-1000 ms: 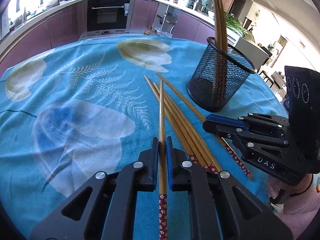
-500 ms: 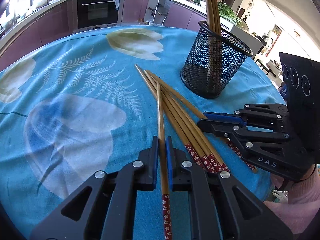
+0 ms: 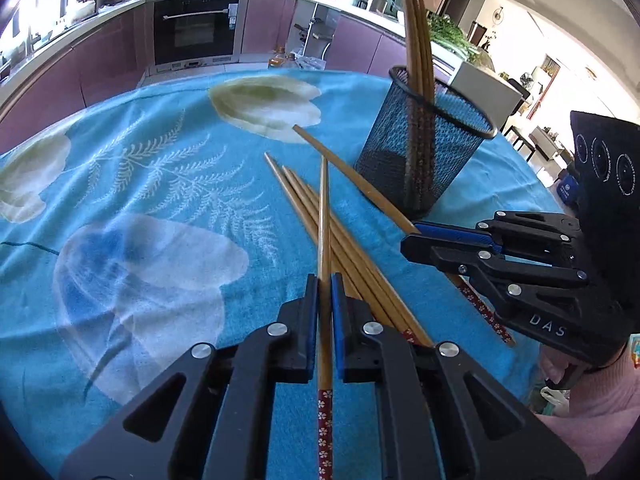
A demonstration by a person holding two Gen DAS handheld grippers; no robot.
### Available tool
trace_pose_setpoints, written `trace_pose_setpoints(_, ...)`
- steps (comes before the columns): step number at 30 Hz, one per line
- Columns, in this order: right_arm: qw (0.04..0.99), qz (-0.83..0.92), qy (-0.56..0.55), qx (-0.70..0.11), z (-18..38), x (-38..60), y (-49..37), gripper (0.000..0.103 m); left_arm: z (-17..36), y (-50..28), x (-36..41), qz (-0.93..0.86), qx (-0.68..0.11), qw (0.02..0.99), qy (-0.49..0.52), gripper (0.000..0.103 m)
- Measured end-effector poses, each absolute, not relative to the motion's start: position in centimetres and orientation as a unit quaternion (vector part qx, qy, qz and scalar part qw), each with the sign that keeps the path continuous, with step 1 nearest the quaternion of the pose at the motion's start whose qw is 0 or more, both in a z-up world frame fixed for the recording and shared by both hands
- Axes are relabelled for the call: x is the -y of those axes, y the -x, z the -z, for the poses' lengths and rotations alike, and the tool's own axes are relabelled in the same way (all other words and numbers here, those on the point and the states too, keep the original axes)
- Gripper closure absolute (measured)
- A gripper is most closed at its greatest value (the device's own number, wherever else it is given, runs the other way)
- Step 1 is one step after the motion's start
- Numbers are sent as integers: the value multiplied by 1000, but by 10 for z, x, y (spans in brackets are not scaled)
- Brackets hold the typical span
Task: Organize utensils
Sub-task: 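Lift the left gripper's chopstick toward the mesh cup while the right gripper carries its own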
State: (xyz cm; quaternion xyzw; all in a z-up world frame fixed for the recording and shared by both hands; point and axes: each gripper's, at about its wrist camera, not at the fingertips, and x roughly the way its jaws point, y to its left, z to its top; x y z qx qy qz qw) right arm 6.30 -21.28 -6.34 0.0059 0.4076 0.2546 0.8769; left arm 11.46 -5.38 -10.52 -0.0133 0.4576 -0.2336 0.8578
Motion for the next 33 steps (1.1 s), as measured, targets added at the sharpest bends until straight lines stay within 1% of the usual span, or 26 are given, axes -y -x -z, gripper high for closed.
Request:
trace_pose_setpoints(10, 894, -262, -29, -363, 29, 231, -47, 97, 61, -100, 44, 264, -410, 872, 41, 96)
trace_pose_setpoints(16, 900, -261, -37, -347, 19, 238, -44, 97, 42, -95, 41, 283, -389, 875, 54, 96)
trace_pose_setpoints(33, 909, -260, -62, -320, 12, 259, -42, 97, 23, -90, 42, 301, -367, 877, 68, 96)
